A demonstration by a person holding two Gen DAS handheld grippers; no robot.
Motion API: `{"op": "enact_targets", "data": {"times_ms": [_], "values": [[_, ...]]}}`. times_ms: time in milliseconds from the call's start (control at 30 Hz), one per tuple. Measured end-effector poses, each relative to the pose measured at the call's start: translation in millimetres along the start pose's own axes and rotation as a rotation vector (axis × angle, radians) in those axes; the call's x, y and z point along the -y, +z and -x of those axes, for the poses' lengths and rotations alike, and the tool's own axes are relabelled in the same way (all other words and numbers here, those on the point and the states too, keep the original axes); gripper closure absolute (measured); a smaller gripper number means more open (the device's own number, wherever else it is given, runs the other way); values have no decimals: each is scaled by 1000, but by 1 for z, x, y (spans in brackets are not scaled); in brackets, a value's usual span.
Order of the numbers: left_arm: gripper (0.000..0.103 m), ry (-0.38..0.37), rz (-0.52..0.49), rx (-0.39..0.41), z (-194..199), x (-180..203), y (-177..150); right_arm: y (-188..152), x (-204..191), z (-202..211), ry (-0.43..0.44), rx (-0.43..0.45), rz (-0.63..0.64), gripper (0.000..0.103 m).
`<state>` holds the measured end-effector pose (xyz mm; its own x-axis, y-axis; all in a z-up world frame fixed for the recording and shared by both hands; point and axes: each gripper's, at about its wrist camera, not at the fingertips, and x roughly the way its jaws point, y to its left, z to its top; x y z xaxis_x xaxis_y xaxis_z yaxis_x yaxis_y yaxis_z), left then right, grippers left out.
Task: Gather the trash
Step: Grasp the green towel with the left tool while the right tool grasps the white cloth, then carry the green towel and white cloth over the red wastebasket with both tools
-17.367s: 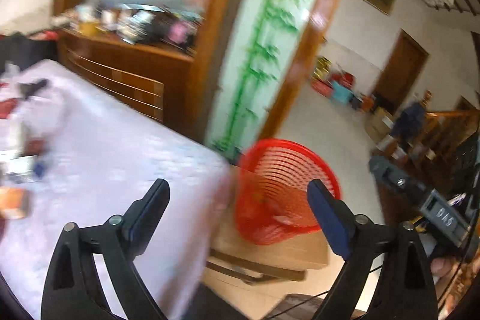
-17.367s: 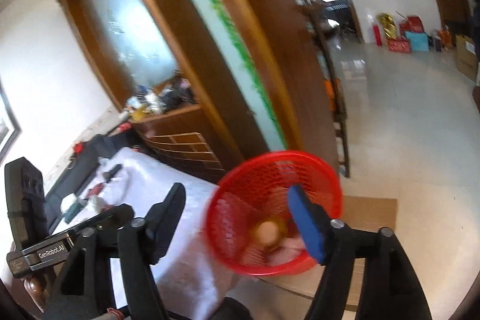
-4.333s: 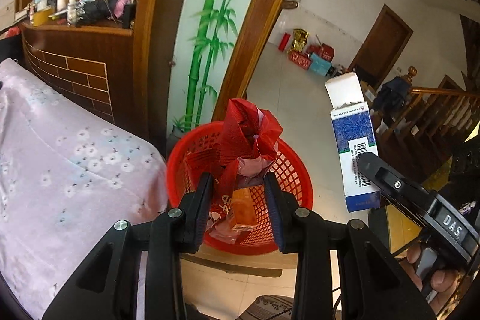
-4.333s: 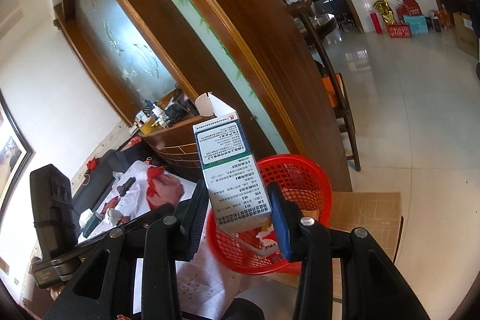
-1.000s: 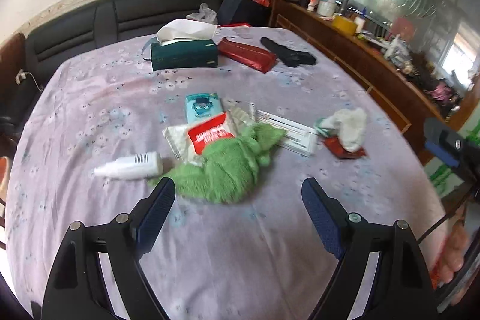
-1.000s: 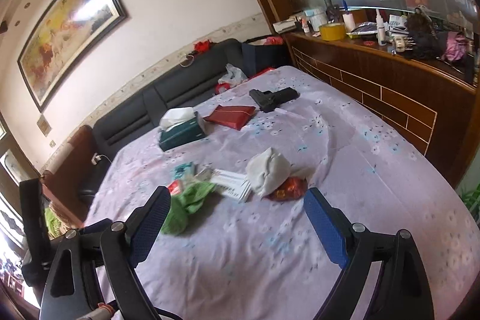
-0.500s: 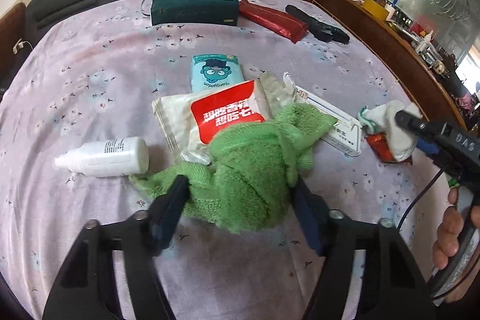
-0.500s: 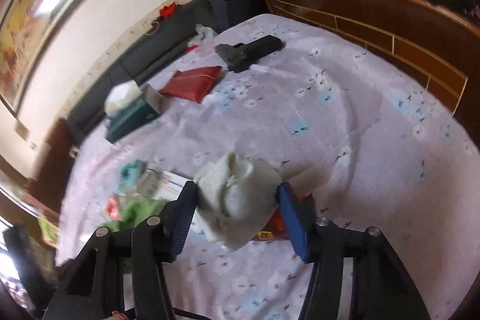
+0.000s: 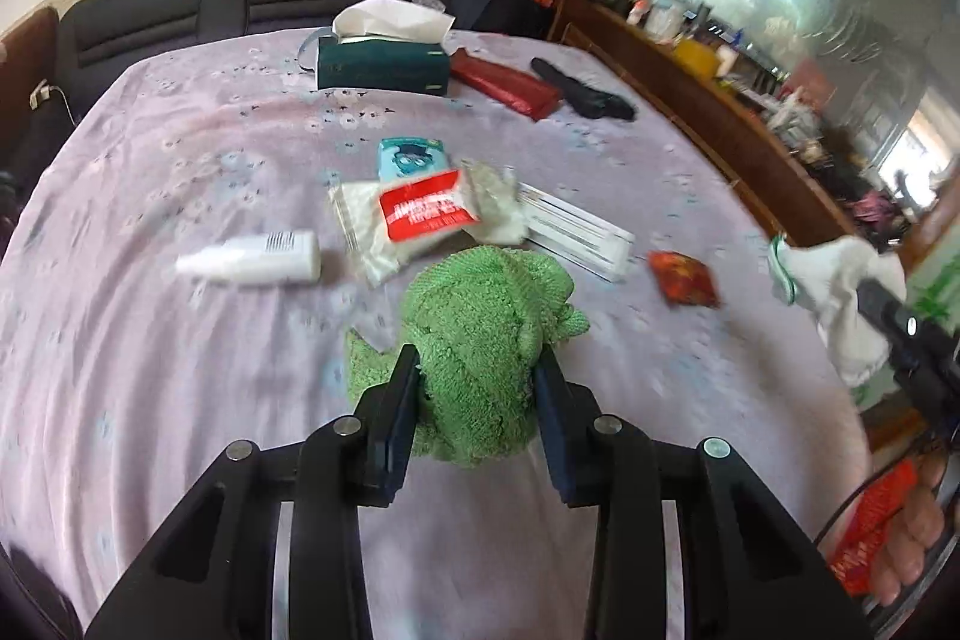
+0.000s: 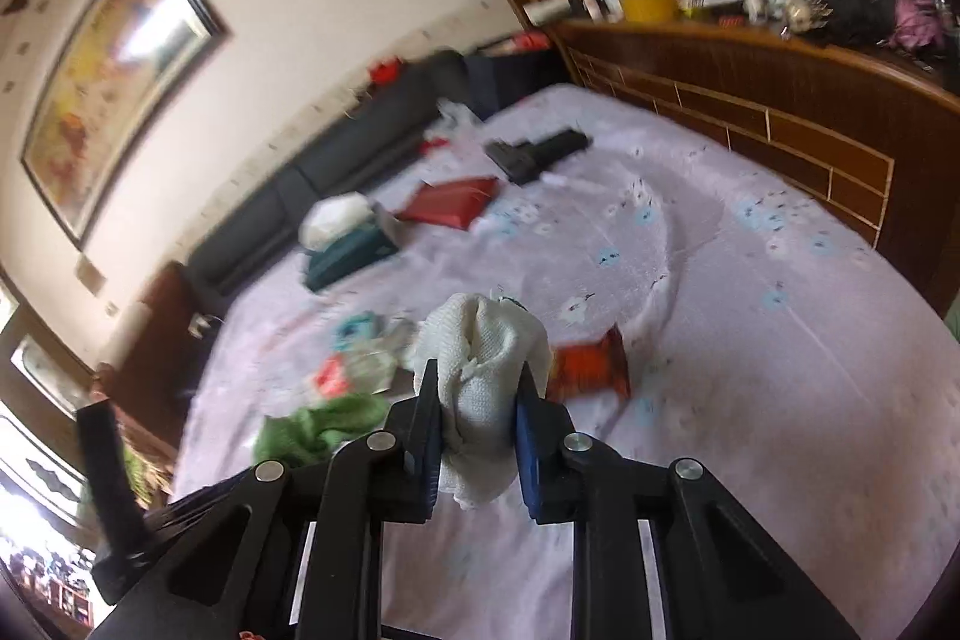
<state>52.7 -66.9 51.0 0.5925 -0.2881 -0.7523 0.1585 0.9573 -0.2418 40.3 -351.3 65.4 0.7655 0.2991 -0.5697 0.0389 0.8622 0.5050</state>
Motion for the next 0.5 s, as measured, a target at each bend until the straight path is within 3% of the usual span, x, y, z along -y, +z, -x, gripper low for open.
{"op": "enact_targets", "data": {"times_ms": [267,500], "values": [[69,-131,-31,63,83,35,-60,-63,-17,127,66,92,29,82],[69,-200,-109,114,136,71,-87,-100,-23,213,34,186,57,82]]}}
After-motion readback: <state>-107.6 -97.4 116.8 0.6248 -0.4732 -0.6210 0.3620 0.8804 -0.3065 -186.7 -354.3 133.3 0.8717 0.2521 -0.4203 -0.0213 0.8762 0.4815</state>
